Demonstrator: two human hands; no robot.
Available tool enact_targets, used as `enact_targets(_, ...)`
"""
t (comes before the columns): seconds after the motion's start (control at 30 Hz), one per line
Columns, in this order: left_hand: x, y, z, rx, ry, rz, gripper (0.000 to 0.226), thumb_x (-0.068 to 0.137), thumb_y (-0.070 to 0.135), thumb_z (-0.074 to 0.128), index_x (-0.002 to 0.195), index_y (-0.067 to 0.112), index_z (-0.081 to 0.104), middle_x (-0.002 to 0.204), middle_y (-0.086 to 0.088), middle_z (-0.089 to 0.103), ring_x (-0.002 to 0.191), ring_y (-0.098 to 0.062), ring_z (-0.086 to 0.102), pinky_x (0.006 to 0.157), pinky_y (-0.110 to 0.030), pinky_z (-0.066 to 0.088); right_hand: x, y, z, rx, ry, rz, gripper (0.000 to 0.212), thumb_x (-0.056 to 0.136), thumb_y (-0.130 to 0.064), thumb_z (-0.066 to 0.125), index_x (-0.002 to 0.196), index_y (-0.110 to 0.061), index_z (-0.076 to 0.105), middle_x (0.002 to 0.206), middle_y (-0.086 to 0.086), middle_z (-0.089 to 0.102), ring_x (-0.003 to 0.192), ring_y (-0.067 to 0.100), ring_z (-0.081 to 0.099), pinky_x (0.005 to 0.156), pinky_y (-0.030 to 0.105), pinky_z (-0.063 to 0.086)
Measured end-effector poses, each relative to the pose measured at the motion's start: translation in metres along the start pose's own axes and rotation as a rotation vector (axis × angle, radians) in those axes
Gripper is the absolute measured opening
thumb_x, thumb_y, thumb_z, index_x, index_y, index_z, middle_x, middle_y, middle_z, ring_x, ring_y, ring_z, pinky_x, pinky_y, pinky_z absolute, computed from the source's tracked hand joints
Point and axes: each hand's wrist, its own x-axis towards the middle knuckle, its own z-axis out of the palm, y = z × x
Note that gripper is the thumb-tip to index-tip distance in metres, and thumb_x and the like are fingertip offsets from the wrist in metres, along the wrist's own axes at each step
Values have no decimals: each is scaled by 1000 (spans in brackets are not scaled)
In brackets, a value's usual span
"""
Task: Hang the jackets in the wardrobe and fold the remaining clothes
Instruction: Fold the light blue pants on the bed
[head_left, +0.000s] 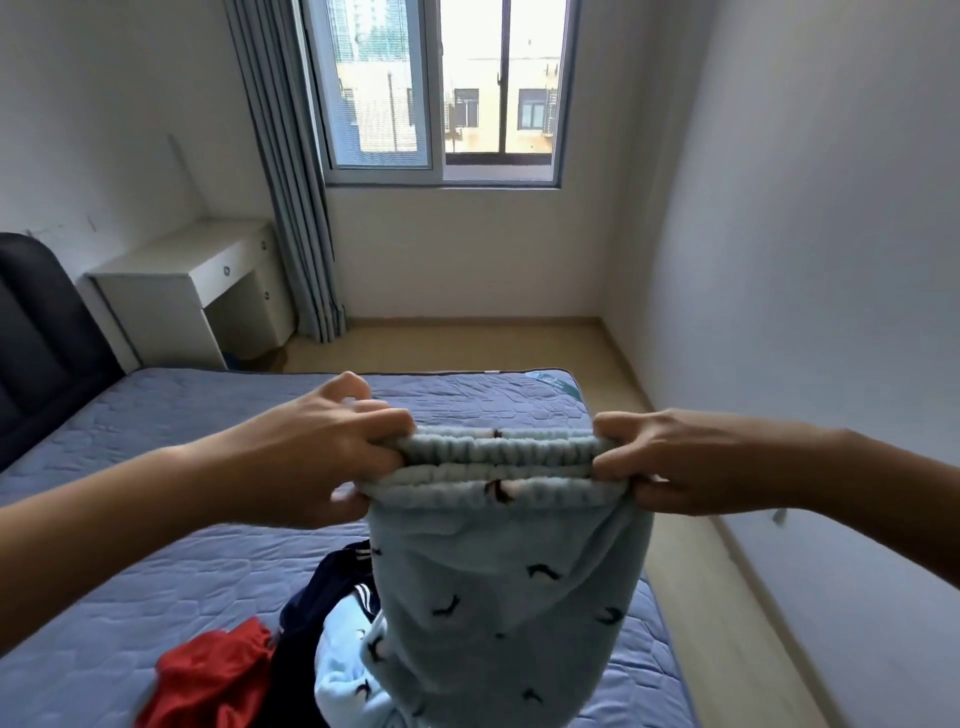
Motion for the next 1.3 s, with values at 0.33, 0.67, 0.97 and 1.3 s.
enact_targets(0.33, 9, -8, 11, -72, -107, -25, 10, 82, 24, 48, 90, 27, 43, 88, 6, 56, 66, -22, 57, 56, -31, 48, 6, 22, -6, -35, 55, 68, 6, 84, -21, 59, 79, -19, 56, 89, -9, 44, 69, 14, 50, 64, 33, 47)
enact_targets(0.67, 22, -83, -24, 132, -294, -88, 30, 78, 63, 49, 96, 40, 53, 103, 23, 59, 92, -1, 56, 82, -26, 44, 17, 38, -43, -133, 85, 10, 15, 83, -39, 63, 81, -24, 63, 84, -11, 44, 71, 14, 50, 58, 24, 46)
enact_targets(0.97, 5, -111, -36, -187, 95, -182, 46, 87, 57, 51, 102, 19, 73, 129, 13, 60, 98, 13, 58, 84, -11, 47, 2, 69, -57, -15, 265, 104, 20, 85, -29, 69, 73, -27, 53, 80, -14, 46, 60, 8, 50, 56, 22, 43)
enact_targets(1.3, 78, -104, -68, -349, 599, -359, 23, 75, 36, 75, 85, 16, 69, 91, 1, 61, 77, -8, 56, 68, -17, 45, 34, 82, -107, 292, 646, 131, 23, 81, -24, 71, 78, -2, 64, 77, 13, 53, 70, 18, 50, 62, 30, 48)
